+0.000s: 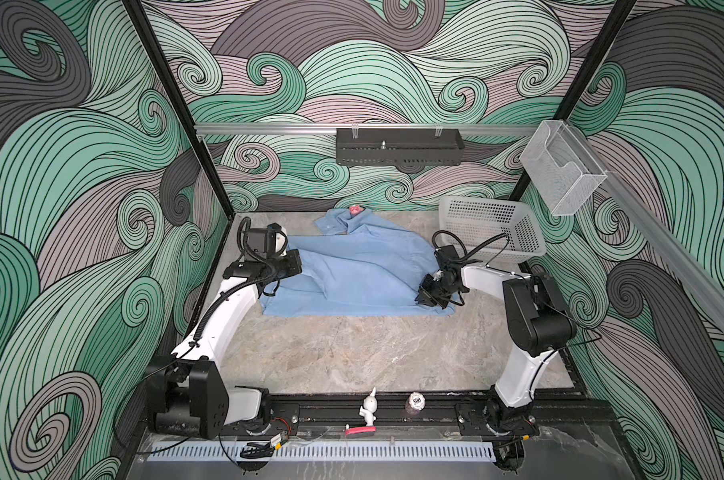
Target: Fold and stack the long sleeve shirts
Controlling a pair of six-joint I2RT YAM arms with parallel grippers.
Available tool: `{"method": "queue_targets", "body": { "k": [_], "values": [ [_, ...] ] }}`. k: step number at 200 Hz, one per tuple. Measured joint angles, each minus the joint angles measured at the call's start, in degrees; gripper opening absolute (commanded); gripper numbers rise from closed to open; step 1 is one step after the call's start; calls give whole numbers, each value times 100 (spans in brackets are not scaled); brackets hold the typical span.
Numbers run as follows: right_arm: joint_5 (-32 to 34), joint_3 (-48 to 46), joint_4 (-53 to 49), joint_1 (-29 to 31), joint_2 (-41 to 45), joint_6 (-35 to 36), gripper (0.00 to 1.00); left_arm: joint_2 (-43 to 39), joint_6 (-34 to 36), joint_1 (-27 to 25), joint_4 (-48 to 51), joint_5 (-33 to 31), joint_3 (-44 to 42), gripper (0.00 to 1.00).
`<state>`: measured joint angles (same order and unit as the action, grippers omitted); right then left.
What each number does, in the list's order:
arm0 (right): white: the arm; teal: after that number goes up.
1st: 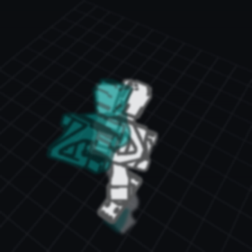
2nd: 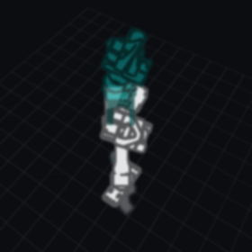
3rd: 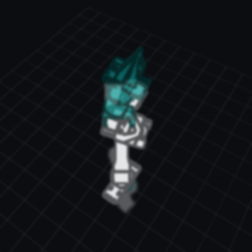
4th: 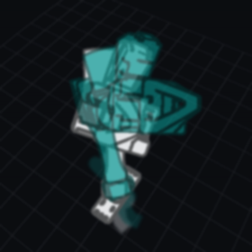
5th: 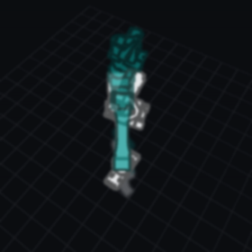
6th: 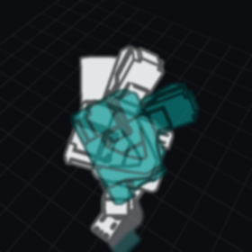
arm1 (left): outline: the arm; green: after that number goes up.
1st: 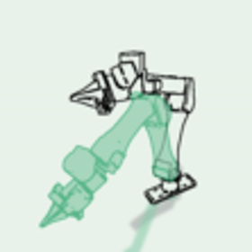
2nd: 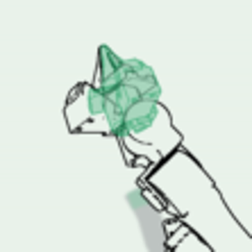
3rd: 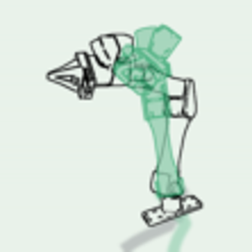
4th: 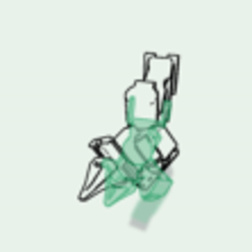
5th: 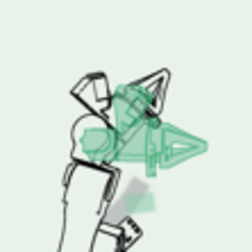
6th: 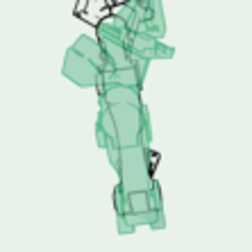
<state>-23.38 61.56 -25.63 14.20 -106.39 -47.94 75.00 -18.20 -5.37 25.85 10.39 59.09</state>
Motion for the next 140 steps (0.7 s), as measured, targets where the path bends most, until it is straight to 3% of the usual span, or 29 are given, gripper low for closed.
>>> {"method": "queue_targets", "body": {
  "k": [34,64,94,140],
  "values": [
    [-44,-28,22,-74,11,101,16,271,470,17,374,-1003,229,0],
    [-39,-63,22,-188,42,168,16,1281,704,50,1084,-1786,1117,0],
    [-28,-87,17,-223,72,238,16,2020,741,63,1757,-2098,1521,0],
    [-22,-94,15,-234,74,339,16,2433,612,105,2747,-2245,1884,0]
  ]
}}
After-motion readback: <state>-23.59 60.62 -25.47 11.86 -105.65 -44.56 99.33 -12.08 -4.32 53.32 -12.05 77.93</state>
